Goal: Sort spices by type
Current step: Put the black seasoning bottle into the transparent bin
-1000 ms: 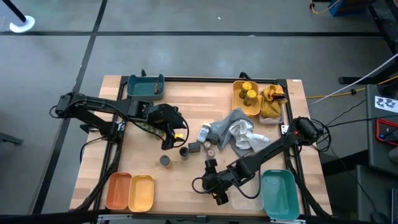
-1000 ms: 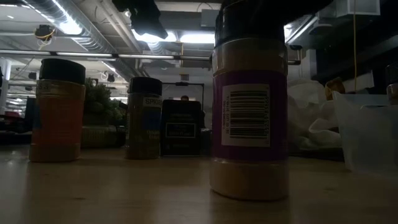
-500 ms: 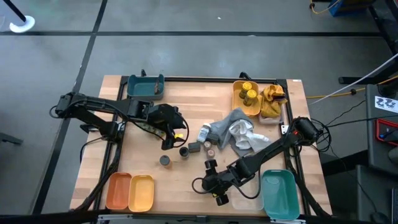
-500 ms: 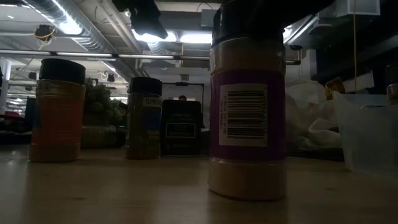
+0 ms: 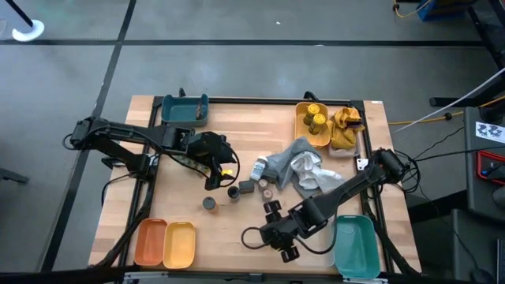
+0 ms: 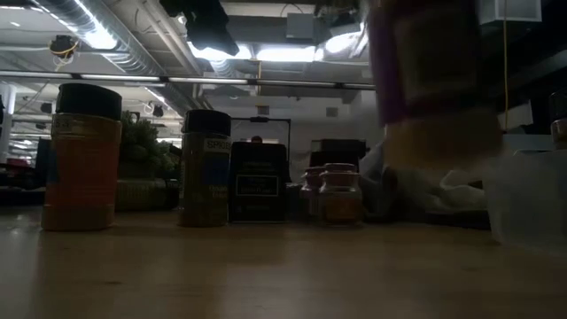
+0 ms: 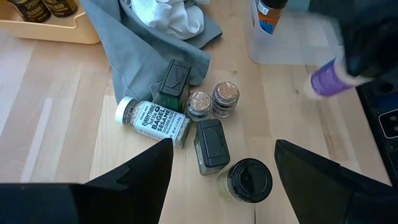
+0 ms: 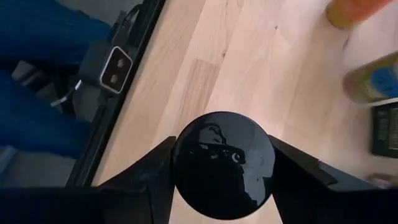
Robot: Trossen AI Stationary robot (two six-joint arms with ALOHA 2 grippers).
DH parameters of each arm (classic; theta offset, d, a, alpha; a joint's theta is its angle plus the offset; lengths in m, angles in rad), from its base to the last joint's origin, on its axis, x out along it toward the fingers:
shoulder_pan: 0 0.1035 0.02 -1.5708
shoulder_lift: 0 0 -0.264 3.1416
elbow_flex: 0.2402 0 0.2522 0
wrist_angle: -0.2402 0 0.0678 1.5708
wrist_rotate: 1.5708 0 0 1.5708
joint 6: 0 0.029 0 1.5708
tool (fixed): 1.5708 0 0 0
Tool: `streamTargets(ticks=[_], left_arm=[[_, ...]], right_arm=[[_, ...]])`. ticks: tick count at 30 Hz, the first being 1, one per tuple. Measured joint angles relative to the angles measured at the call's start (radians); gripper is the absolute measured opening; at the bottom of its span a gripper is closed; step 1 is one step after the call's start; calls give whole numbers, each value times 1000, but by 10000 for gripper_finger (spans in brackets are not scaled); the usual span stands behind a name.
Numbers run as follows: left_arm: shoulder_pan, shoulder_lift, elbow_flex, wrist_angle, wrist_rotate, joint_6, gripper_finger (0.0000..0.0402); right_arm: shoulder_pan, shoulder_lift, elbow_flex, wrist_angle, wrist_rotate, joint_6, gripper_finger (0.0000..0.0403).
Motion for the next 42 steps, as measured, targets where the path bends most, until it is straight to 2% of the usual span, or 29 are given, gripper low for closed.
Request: streamTargets(ticks=[7,14,23,31,37,42], left_arm=[[0,0,0,0,0,0,265],[0,0,0,0,0,0,265],[0,0,0,39,0,0,265],[0,0,0,54,0,0,265],[0,0,0,53,0,-10,265],[0,0,0,53,0,-21,265]], right_arm=[[0,-2,145,-216,-23,-5,206],[6,-14,187,-369,-17,29,207],[78,-65,184,-539,165,131,208],[126,-70,63,-497,263,236,209],[130,-70,-5,-404,286,241,209],[131,-70,-54,-398,303,294,209]])
